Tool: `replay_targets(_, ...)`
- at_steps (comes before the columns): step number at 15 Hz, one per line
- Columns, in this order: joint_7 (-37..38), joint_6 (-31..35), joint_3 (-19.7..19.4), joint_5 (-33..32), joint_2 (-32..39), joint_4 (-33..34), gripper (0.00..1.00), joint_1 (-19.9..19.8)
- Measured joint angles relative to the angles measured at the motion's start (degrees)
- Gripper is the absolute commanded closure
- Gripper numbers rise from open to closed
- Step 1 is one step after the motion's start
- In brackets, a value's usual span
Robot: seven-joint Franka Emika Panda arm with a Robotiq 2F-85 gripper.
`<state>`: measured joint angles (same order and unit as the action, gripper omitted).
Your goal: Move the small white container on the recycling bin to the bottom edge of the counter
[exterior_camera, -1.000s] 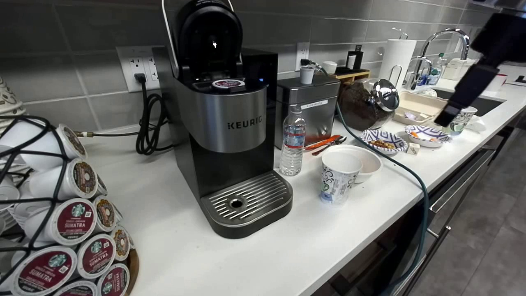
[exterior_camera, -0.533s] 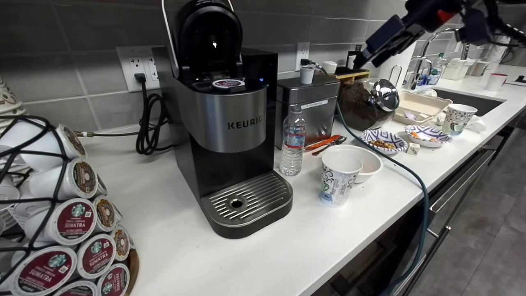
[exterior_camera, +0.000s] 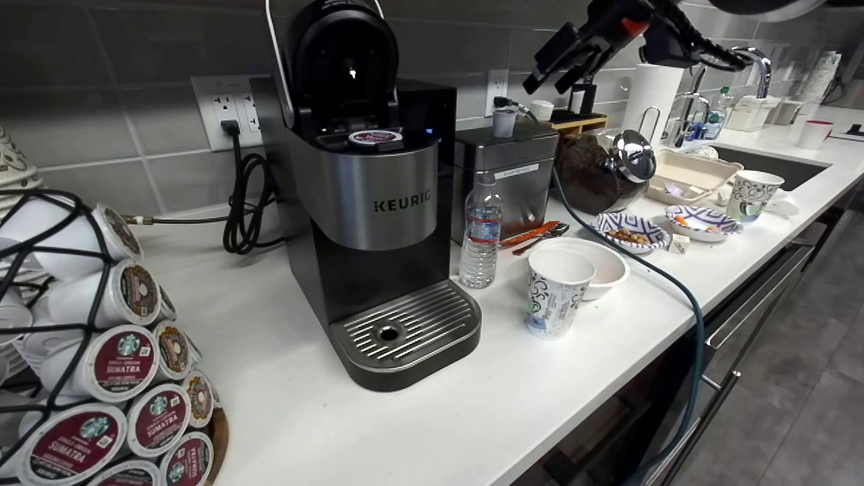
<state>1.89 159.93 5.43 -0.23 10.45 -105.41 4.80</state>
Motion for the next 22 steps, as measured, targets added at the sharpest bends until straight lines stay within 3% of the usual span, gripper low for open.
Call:
replay_targets(5, 2.7, -7.1, -1.8, -0.7, 7.1, 10.5, 0.00, 0.5)
replay_targets(11, 4.1, -7.7, -2.7, -0.8, 12.9, 17.0, 0.00, 1.5)
replay_targets(22, 4.9, -7.6, -4.3, -1.8, 16.5, 19.8, 0.00, 2.7)
